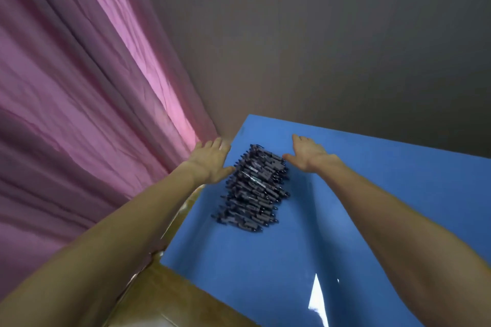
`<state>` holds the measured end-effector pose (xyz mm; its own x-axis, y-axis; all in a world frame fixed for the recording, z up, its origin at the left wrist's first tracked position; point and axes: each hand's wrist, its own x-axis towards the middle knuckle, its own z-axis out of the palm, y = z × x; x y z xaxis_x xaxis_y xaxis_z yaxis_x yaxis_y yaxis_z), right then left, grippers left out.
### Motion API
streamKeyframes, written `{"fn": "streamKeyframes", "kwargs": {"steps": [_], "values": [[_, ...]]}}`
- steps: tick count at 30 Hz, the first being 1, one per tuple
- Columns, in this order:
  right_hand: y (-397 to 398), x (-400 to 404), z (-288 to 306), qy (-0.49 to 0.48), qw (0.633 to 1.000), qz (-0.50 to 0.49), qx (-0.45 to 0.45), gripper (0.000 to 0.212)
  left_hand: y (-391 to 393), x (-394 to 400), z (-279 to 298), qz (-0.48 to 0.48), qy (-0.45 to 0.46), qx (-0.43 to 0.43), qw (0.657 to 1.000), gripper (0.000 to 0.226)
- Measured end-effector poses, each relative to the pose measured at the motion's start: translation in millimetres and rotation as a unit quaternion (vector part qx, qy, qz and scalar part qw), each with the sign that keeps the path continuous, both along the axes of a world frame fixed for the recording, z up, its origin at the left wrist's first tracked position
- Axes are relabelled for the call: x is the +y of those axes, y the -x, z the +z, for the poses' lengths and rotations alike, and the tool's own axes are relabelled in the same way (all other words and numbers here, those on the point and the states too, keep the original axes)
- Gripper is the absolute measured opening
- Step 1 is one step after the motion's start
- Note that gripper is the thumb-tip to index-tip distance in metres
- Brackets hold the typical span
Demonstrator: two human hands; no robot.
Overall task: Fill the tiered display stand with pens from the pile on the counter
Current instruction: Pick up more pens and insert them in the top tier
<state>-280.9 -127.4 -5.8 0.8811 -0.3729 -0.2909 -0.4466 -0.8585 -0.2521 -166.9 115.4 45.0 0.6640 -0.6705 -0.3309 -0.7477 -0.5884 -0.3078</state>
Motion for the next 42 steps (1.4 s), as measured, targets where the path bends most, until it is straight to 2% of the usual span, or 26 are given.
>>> {"fn": "streamKeyframes", "kwargs": {"steps": [8, 13, 16, 20, 26, 32, 42], "values": [[-52, 0, -42, -0.075, 0.997, -0.015, 0.025, 0.049, -69, -37, -56, -0.024, -0.02, 0.061, 0.998, 0.065], [-79, 6, -55, -0.107, 0.992, -0.052, 0.041, 0.057, -98, -59, -72, -0.071, -0.016, 0.086, 0.994, 0.056], [-92, 14, -57, -0.107, 0.99, -0.068, 0.07, 0.06, -117, -68, -79, -0.1, 0.001, 0.111, 0.989, 0.053], [-102, 24, -55, -0.063, 0.987, -0.076, 0.125, 0.05, -140, -78, -88, -0.129, 0.01, 0.133, 0.983, 0.052], [-105, 20, -56, -0.094, 0.974, -0.109, 0.174, 0.039, -166, -93, -97, -0.122, 0.03, 0.178, 0.976, 0.053], [-95, 4, -61, -0.129, 0.967, -0.133, 0.174, 0.032, -172, -106, -100, -0.104, 0.04, 0.205, 0.972, 0.053], [-80, -28, -66, -0.165, 0.962, -0.167, 0.142, 0.032, -148, -128, -102, -0.095, 0.06, 0.21, 0.971, 0.044]]}}
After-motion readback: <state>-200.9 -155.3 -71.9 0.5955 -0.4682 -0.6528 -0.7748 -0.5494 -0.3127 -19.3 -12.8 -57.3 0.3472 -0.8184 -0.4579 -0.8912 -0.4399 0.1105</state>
